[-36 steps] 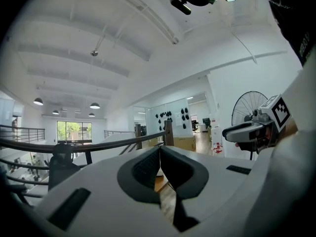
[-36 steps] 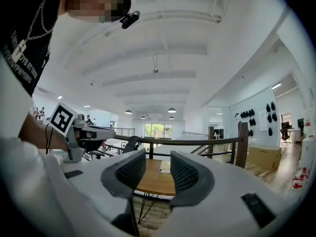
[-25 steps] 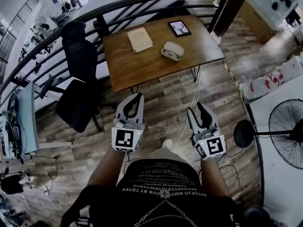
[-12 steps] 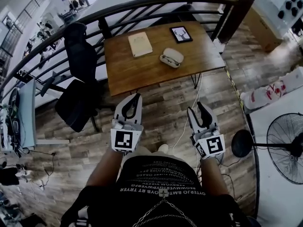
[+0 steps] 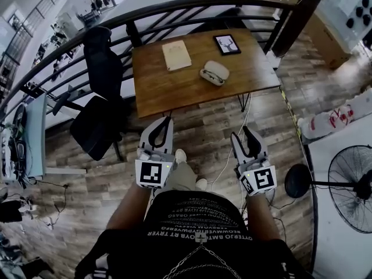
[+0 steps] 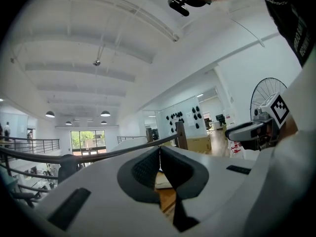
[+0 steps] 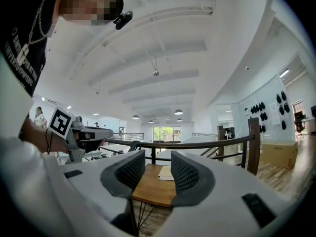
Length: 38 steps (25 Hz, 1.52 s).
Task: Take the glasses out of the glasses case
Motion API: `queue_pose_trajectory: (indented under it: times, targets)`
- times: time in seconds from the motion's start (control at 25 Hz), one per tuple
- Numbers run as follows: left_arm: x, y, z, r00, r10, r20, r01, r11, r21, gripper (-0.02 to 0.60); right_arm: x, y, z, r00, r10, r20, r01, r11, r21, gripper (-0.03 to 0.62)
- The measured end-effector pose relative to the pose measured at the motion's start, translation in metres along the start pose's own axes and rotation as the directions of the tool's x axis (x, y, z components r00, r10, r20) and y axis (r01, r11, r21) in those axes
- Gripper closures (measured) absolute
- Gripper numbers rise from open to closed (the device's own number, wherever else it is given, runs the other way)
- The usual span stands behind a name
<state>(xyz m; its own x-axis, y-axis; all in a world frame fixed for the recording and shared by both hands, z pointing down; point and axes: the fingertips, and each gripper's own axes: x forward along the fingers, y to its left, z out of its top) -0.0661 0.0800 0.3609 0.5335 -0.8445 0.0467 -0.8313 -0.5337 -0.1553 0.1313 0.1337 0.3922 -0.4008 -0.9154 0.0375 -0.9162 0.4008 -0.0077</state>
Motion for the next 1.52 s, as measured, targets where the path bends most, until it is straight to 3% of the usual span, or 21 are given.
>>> queue_pose_trajectory:
  times: [0.56,1.52]
  targets:
    - [0.032,0.0,-0.009,0.999,-0.048,-0.006,0.048,0.999,-0.023,0.554,0.023,-0.012,-0.007,1.0,-0.012,-0.013,0.012,1.0,0.002,0.444]
    - [0.167,0.038,-0.026,0.991,-0.123,-0.051,0.121,0.991,-0.053,0.554,0.131,-0.083,-0.012,0.998,-0.048,-0.048,0.051,0.998,0.045,0.444]
